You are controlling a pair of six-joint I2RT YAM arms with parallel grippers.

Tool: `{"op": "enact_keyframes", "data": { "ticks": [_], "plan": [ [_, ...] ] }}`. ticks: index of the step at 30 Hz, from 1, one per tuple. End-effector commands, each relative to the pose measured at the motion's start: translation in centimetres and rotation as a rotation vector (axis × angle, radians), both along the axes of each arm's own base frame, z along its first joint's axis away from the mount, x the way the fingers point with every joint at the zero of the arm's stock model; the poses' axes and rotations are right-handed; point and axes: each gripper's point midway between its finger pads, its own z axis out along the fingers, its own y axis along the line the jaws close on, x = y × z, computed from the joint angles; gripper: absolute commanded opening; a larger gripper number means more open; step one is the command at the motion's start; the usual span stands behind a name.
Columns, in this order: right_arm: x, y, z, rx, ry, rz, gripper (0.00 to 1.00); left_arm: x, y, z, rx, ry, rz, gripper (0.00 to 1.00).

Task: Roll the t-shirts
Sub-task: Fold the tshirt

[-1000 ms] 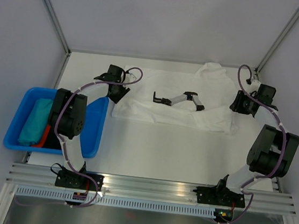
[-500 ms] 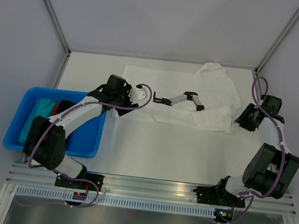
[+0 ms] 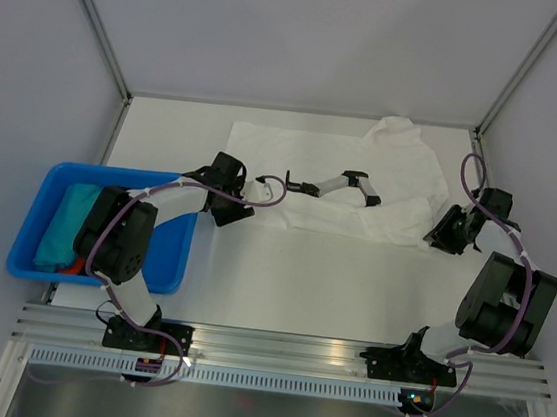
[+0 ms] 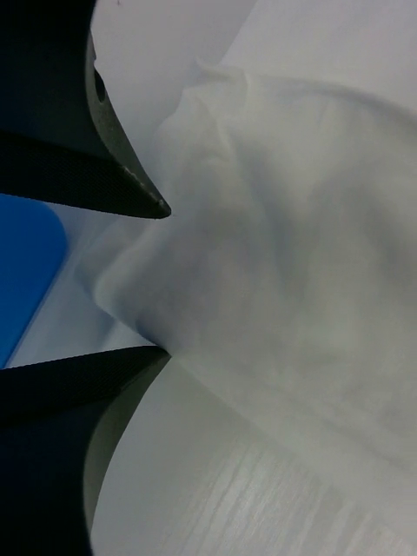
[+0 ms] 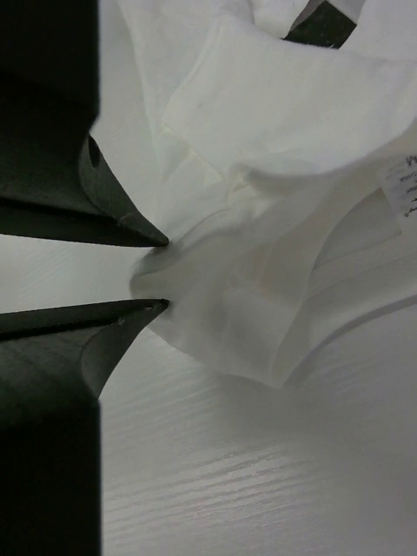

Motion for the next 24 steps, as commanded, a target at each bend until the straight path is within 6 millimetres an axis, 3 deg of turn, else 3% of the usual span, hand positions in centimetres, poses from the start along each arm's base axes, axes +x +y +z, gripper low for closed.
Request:
{"op": "enact_keyframes", "data": {
  "ticks": [1,2,3,4,6,7,8,17,20,24],
  "plan": [
    [0.4,-0.5,-1.2,-0.013,-0.003,-0.027,0.32,2.1,0.3,0.2,0.045,-0.067,-0.002,0.64],
    [0.7,-0.4,-1.3,-0.008,-0.008,-0.027,0.25,2.1,0.4,0.0,0.046,-0.066,-0.001,0.57],
    [0.6,-0.5,-1.6,-0.007,0.0,-0.029,0.12,2.1,0.3,-0.1,0.048,-0.063,-0.004,0.52],
    [0.6,-0.7,-1.6,-0.017,0.002,-0.033,0.07,2.0,0.4,-0.2,0.049,-0.059,-0.004,0.42],
    [0.6,-1.4,-1.4,-0.057,0.01,-0.044,0.0,1.8,0.4,-0.5,0.055,-0.053,-0.009,0.27],
    [0.7,-1.8,-1.1,-0.076,0.006,-0.048,0.0,1.7,0.5,-0.6,0.057,-0.049,-0.011,0.07],
    [0.7,-2.1,-0.6,-0.092,0.01,-0.047,0.0,1.7,0.5,-0.7,0.059,-0.048,-0.012,0.03],
    [1.0,-5.7,2.5,-0.265,0.029,-0.107,0.0,2.3,2.2,-0.1,0.119,-0.099,0.027,0.02],
    [1.4,-5.4,2.9,-0.256,0.012,-0.09,0.0,2.6,2.4,0.1,0.122,-0.114,0.042,0.02],
    [1.5,-4.6,2.4,-0.21,0.014,-0.079,0.32,2.8,2.0,0.5,0.098,-0.119,0.054,0.02]
  ]
}}
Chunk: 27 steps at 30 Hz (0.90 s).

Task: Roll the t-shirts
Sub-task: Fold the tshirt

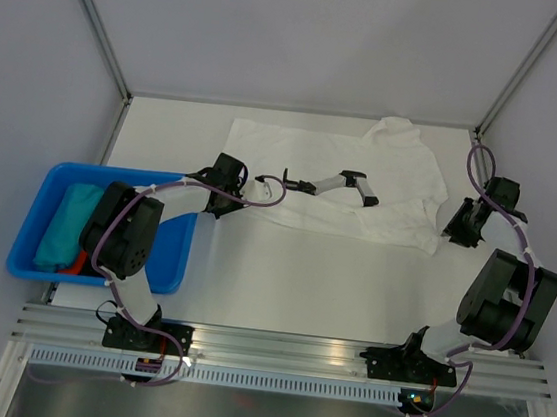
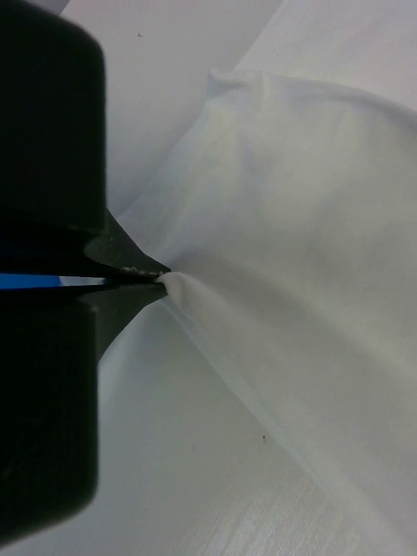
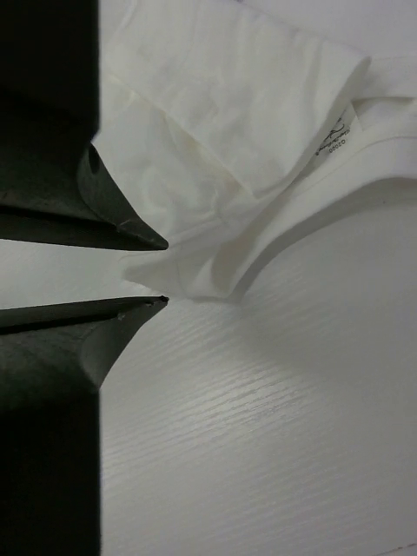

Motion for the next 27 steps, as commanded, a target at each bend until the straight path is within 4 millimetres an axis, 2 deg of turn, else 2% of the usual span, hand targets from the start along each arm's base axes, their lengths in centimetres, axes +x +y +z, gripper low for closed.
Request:
{"op": "enact_keyframes", "data": {
  "ticks": [1,3,4,7,11,14,17,21,27],
  "plan": [
    [0.6,-0.2,1.4,0.002,-0.038,-0.018,0.34,0.5,0.5,0.9,0.002,-0.035,0.017,0.02],
    [0.9,1.0,1.5,0.101,-0.104,-0.029,0.36,0.5,0.4,1.1,-0.007,-0.038,0.018,0.02],
    [0.5,0.1,1.0,0.15,-0.131,-0.114,0.36,0.4,0.4,1.1,-0.009,-0.039,0.017,0.02],
    [-0.3,-1.4,0.1,0.175,-0.155,-0.21,0.32,0.4,0.3,1.1,-0.012,-0.036,0.017,0.02],
    [-0.7,-1.1,-2.8,0.212,-0.094,-0.227,0.31,0.4,0.3,1.1,-0.016,-0.036,0.02,0.02],
    [-0.3,-0.7,-3.7,0.246,-0.09,-0.212,0.31,0.4,0.3,1.0,-0.017,-0.033,0.024,0.02],
    [-0.4,-0.1,-4.0,0.271,-0.083,-0.192,0.32,0.3,0.3,0.8,-0.017,-0.028,0.025,0.02],
    [-0.9,-0.3,-3.4,0.236,-0.1,-0.189,0.32,0.4,0.3,0.8,-0.012,-0.03,0.026,0.02],
    [-0.4,0.4,-3.6,0.273,-0.116,-0.181,0.32,0.6,0.4,1.1,-0.011,-0.039,0.034,0.02]
  ]
}}
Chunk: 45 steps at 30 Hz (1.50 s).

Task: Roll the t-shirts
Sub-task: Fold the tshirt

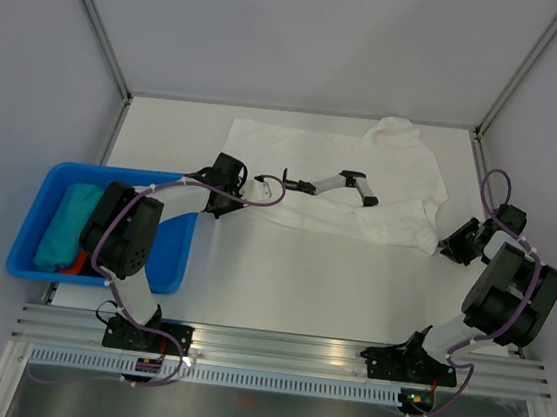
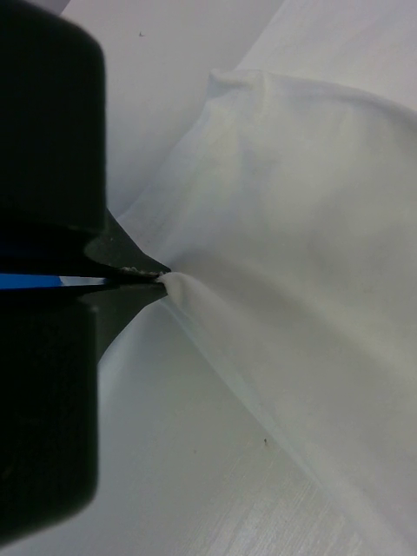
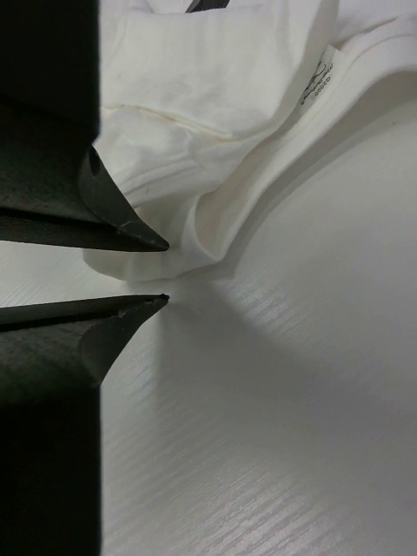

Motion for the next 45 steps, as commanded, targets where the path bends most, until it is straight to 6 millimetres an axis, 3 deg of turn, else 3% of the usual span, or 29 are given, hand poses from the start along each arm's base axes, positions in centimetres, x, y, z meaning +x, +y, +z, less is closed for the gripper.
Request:
{"op": "enact_keyframes", "data": {
  "ticks": [1,4,5,8,17,27,29,33,34,38,41,45],
  "plan": [
    [1.0,0.4,0.5,0.015,-0.062,0.002,0.33,0.6,0.1,1.1,-0.009,-0.038,0.027,0.02],
    [0.8,0.7,-0.9,0.034,-0.03,0.016,0.24,0.5,0.3,1.0,-0.003,-0.036,0.03,0.02],
    [0.7,0.7,-1.3,0.036,-0.016,0.021,0.12,0.5,0.3,0.9,0.0,-0.035,0.03,0.02],
    [0.6,0.1,-1.4,0.009,-0.003,0.007,0.0,0.4,0.6,1.1,0.011,-0.042,0.028,0.02],
    [0.6,-4.0,2.4,-0.177,-0.004,-0.028,0.0,0.0,1.0,2.1,0.023,-0.068,0.006,0.02],
    [-0.7,-4.0,0.6,-0.19,0.069,0.0,0.01,-0.9,0.7,1.3,0.0,-0.034,0.003,0.02],
    [-0.7,-4.1,0.9,-0.195,0.069,-0.002,0.24,-1.0,0.6,1.3,-0.008,-0.031,0.003,0.02],
    [-0.4,-4.4,3.3,-0.247,0.041,0.021,0.31,-1.3,0.2,1.4,-0.031,-0.021,-0.001,0.02],
    [-0.1,-4.4,4.8,-0.286,0.006,0.023,0.31,-1.3,0.1,1.4,-0.032,-0.021,-0.003,0.02],
    [1.4,-0.9,7.5,-0.266,-0.119,0.145,0.36,-1.1,0.1,1.6,-0.032,-0.025,0.001,0.02],
    [1.7,2.2,6.5,-0.157,-0.123,0.226,0.39,-1.0,0.0,1.7,-0.036,-0.027,0.006,0.02],
    [1.2,3.9,4.0,-0.084,-0.076,0.262,0.4,-1.0,0.1,1.7,-0.029,-0.026,0.007,0.02]
  ]
}}
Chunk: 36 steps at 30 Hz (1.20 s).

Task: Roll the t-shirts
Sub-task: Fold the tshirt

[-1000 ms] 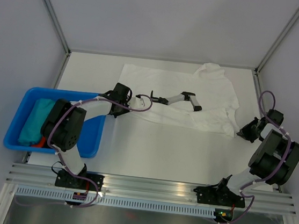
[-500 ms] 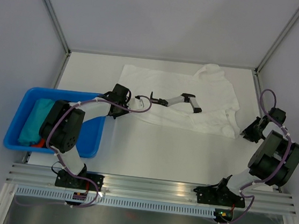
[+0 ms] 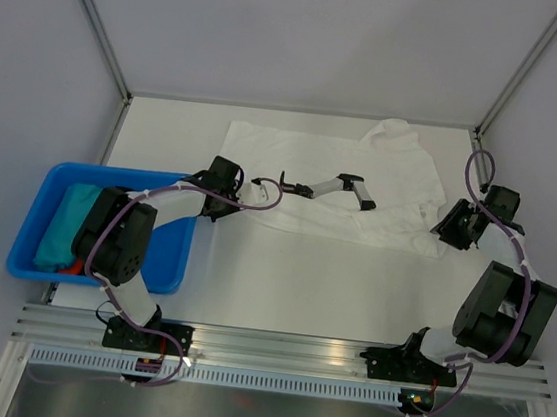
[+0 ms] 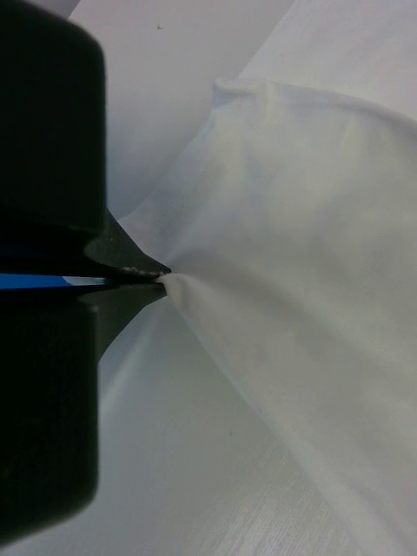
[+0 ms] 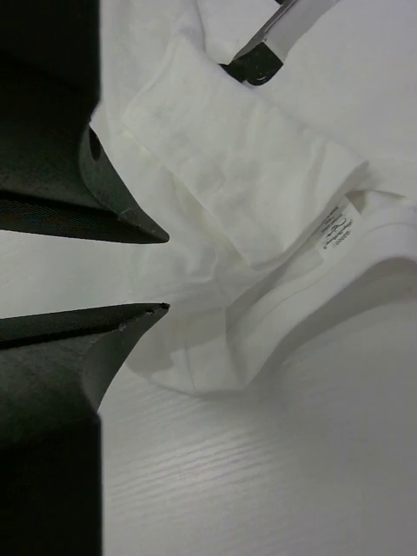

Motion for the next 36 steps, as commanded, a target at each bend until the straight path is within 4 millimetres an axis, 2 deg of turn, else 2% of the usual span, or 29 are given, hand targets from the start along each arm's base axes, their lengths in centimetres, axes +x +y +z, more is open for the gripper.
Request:
{"op": "enact_keyframes", "data": {
  "ticks": [1,5,6,9,14,16,19,23,24,27,31,36],
  "plan": [
    [-0.4,1.4,-1.7,0.066,0.038,0.035,0.4,0.2,-0.5,1.3,-0.029,-0.025,0.006,0.02],
    [-0.3,0.4,-2.9,0.027,0.066,0.001,0.36,0.1,-0.5,1.2,-0.028,-0.022,0.007,0.02],
    [-0.4,0.3,-3.6,0.027,0.09,-0.008,0.28,0.1,-0.4,1.1,-0.029,-0.02,0.012,0.02],
    [-0.7,-1.1,-5.2,-0.014,0.148,-0.059,0.17,0.1,-0.3,1.0,-0.018,-0.02,0.014,0.02],
    [-1.2,-2.0,-7.1,-0.031,0.209,-0.082,0.17,0.0,-0.1,0.8,-0.012,-0.015,0.016,0.02],
    [-1.2,-2.2,-7.2,-0.04,0.212,-0.084,0.19,0.0,-0.1,0.7,-0.01,-0.015,0.016,0.02],
    [-0.5,-2.8,-6.0,-0.059,0.191,-0.093,0.2,-0.3,-0.2,0.9,-0.019,-0.014,0.007,0.02],
    [0.9,-3.9,-1.9,-0.111,0.126,-0.116,0.27,-0.7,-0.2,1.0,-0.026,-0.009,0.0,0.02],
    [1.2,-4.1,-0.3,-0.121,0.088,-0.131,0.34,-0.9,-0.2,1.0,-0.028,-0.002,0.001,0.02],
    [0.6,-3.9,1.7,-0.128,0.043,-0.156,0.44,-1.0,-0.5,0.9,-0.04,0.005,0.004,0.02],
    [-1.5,-2.7,0.2,-0.105,0.064,-0.162,0.54,-1.3,-0.8,0.8,-0.058,0.017,0.001,0.02],
    [-2.8,-1.5,-4.2,-0.035,0.158,-0.15,0.54,-1.5,-0.8,0.8,-0.058,0.017,-0.001,0.02]
  ]
}}
